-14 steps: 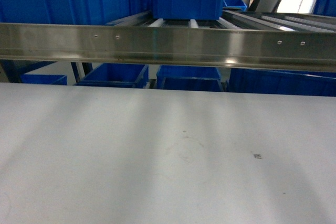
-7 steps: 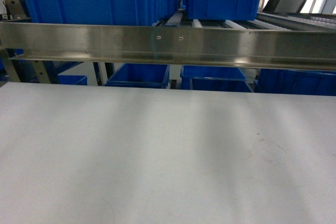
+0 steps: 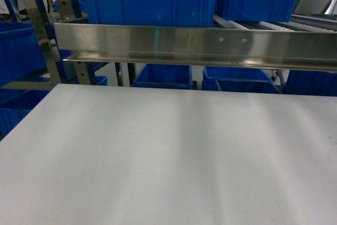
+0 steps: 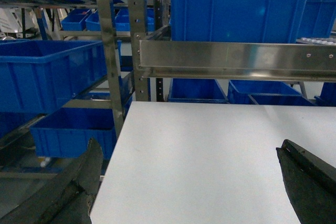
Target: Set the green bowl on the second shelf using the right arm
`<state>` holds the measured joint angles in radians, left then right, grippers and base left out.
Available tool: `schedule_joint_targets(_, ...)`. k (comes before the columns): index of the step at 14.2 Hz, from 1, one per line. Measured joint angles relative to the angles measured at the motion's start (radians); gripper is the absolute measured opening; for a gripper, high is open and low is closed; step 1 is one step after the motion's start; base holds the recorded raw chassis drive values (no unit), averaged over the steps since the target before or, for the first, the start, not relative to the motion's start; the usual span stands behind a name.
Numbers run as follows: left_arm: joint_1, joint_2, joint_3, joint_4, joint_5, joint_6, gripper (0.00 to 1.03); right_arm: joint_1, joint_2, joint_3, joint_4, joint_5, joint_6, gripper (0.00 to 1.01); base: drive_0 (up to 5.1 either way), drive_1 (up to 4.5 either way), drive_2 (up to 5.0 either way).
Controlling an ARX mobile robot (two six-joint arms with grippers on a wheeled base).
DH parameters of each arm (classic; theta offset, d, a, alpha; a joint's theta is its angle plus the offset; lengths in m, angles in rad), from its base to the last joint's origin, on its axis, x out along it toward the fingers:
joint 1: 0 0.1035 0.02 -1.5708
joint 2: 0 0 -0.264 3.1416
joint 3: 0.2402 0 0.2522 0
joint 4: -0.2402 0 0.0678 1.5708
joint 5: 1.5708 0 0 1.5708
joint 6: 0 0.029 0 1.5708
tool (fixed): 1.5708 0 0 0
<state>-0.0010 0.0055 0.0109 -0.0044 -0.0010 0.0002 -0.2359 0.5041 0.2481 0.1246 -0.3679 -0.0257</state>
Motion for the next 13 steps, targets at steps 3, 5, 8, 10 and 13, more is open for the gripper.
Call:
schedule_joint_targets(3, 0.0, 0.0, 0.0, 0.0, 0.0, 0.0, 0.98, 0.0, 0.0, 0.0, 0.002, 0.0, 0.0, 0.02, -4.9, 2.52, 2.5)
schedule_joint_targets(5, 0.0, 0.0, 0.0, 0.0, -0.001, 0.0, 0.98, 0.0, 0.0, 0.0, 0.0, 0.0, 0.0, 0.02, -4.9, 2.52, 2.5)
schedule_joint_targets(8, 0.0, 0.0, 0.0, 0.0, -0.001, 0.0, 0.98, 0.0, 0.004, 0.0, 0.0, 0.0, 0.0, 0.02, -4.9, 2.52, 2.5)
schedule_joint_targets(10, 0.0, 0.0, 0.0, 0.0, 0.0, 0.0, 0.98, 0.0, -0.002, 0.0, 0.002, 0.0, 0.0, 0.02, -4.9, 2.52, 2.5)
schedule_joint_targets(13, 0.0, 0.0, 0.0, 0.0, -0.001, 0.0, 0.98, 0.0, 0.0, 0.0, 0.001, 0.0, 0.0, 0.02, -4.9, 2.52, 2.5)
